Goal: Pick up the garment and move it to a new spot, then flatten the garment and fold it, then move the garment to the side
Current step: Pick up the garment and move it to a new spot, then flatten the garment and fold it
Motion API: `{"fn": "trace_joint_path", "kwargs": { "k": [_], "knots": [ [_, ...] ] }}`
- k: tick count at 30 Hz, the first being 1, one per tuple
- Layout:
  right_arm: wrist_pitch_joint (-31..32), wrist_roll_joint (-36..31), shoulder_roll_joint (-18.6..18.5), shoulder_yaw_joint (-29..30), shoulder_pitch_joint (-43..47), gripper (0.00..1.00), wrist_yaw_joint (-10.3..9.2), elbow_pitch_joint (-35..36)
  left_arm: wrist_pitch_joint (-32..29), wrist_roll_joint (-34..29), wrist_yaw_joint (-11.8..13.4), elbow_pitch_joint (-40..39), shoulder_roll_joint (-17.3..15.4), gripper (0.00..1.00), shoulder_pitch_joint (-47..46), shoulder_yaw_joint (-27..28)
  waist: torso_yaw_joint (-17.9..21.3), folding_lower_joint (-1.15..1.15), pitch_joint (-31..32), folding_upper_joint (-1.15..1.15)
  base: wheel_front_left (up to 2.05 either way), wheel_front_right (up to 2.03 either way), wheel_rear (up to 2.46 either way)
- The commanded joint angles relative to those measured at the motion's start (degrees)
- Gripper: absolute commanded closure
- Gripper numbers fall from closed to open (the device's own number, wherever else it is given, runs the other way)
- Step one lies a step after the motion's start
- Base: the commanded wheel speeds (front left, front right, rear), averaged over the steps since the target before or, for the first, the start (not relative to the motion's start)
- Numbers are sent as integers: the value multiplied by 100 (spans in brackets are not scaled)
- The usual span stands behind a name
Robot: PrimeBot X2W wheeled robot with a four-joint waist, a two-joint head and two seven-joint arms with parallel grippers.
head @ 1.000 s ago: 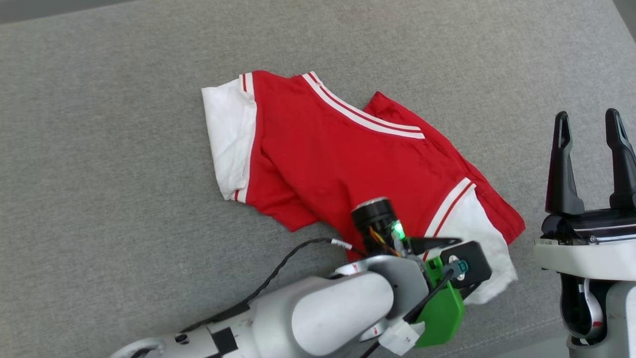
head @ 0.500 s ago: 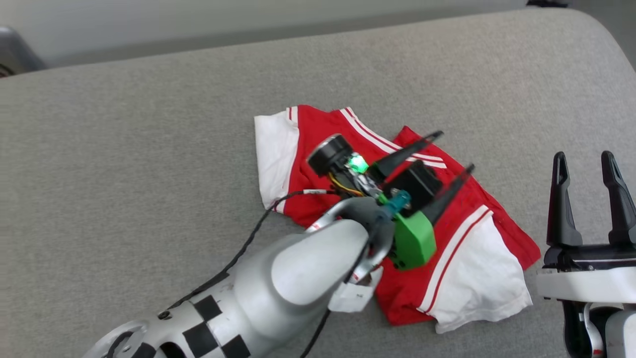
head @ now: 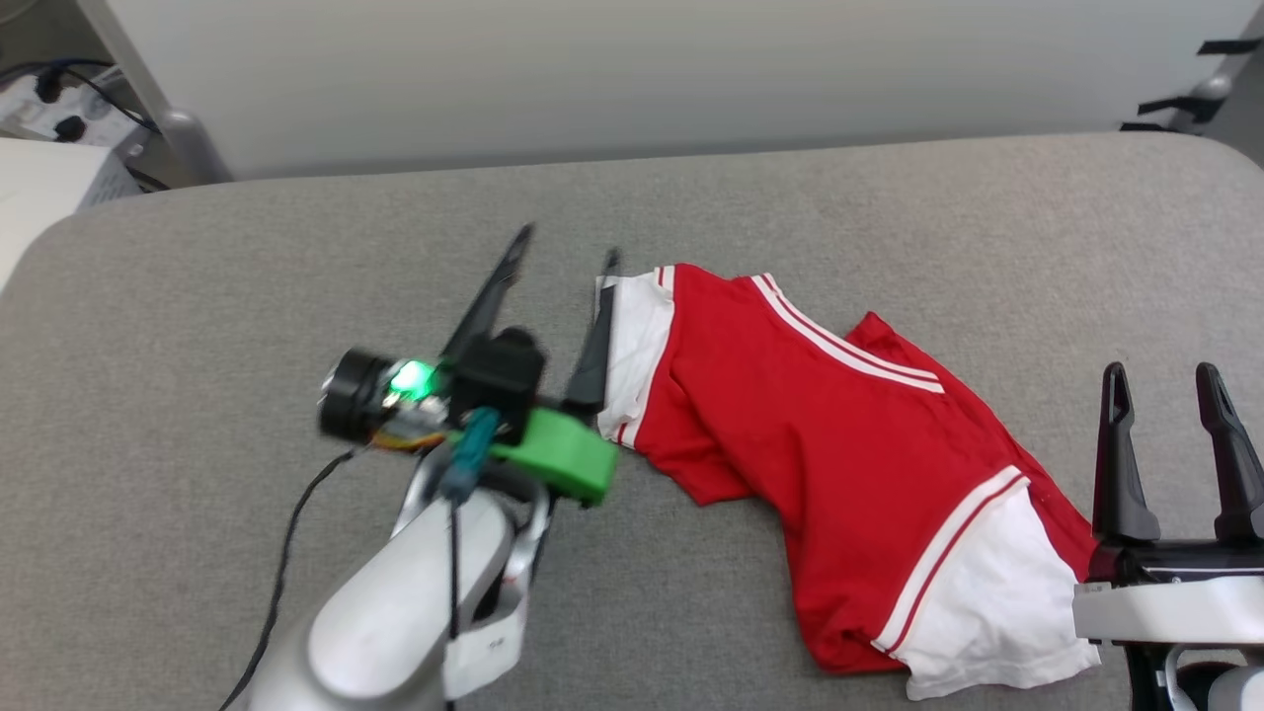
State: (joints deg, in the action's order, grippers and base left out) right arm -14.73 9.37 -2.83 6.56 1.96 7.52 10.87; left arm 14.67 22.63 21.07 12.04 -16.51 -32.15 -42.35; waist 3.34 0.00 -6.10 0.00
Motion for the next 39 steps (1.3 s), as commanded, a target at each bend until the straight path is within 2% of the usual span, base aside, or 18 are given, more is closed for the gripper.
{"fn": "trace_joint_path", "kwargs": {
  "k": [1,5,9,18,28,39],
  "knots": [
    [-27,-36,-5,3,123,0,-3,-76,31,-178,122,-275,-179,0,518,356,-195,0,199,0,0,0,0],
    [-27,-47,-5,-22,198,0,-3,-212,32,-393,150,-720,-339,0,1270,1011,-278,0,278,0,0,0,0],
    [-27,-52,-5,-38,247,0,-3,-285,32,-612,68,-998,-319,0,1989,1566,-322,0,327,0,0,0,0],
    [-27,-60,-5,-88,423,0,-3,-398,32,-1161,-440,-1161,86,0,3150,2245,-343,0,460,0,0,0,0],
    [-27,-118,-5,-257,650,0,-3,-396,32,-1520,-887,-1143,533,0,3594,2854,-440,0,565,0,0,0,0],
    [-27,-140,-5,-373,711,0,-3,-358,32,-1796,-1225,-1098,837,0,3706,3265,-512,0,573,0,0,0,0]
  ]
}}
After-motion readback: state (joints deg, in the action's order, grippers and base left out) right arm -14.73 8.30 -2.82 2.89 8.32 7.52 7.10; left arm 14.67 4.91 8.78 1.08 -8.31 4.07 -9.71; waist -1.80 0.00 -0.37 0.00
